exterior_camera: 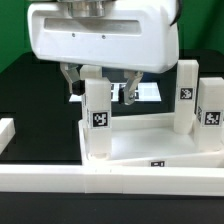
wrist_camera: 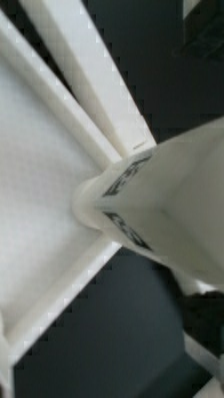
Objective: Assemble desk
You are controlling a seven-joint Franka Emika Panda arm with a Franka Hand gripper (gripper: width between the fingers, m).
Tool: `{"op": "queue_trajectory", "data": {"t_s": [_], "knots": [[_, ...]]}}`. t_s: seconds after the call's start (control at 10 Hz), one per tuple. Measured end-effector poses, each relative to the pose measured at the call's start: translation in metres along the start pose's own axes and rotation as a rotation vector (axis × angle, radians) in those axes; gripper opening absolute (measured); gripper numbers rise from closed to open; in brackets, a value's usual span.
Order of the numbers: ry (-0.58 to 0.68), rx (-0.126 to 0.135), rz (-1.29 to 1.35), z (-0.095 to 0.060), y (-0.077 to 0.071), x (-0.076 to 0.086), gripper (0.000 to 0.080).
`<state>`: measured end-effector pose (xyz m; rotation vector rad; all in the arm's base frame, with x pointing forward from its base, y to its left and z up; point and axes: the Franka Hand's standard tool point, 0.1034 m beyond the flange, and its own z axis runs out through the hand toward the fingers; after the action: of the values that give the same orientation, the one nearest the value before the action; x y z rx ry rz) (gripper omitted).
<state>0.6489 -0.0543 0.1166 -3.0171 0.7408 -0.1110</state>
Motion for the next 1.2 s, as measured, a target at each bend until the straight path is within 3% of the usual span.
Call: {"op": "queue_trajectory", "data": {"t_s": [0.7,0.9,1.0,1.1,1.2], "knots": [[0.007,-0.021,-0.451,0.0036,0.0051,-0.0005,0.0649],[0.007,-0.021,-0.439,0.0038,0.0052,-0.0006,0.0398],[0.007,-0.021,-0.439,0.0038,0.0052,-0.0006,0.0398],[0.007,-0.020,-0.430,0.0038,0.0052,-0.0006,0.0288],[0.007,-0.020,-0.407,0.0038,0.0052,-0.0006,0.0288]]}}
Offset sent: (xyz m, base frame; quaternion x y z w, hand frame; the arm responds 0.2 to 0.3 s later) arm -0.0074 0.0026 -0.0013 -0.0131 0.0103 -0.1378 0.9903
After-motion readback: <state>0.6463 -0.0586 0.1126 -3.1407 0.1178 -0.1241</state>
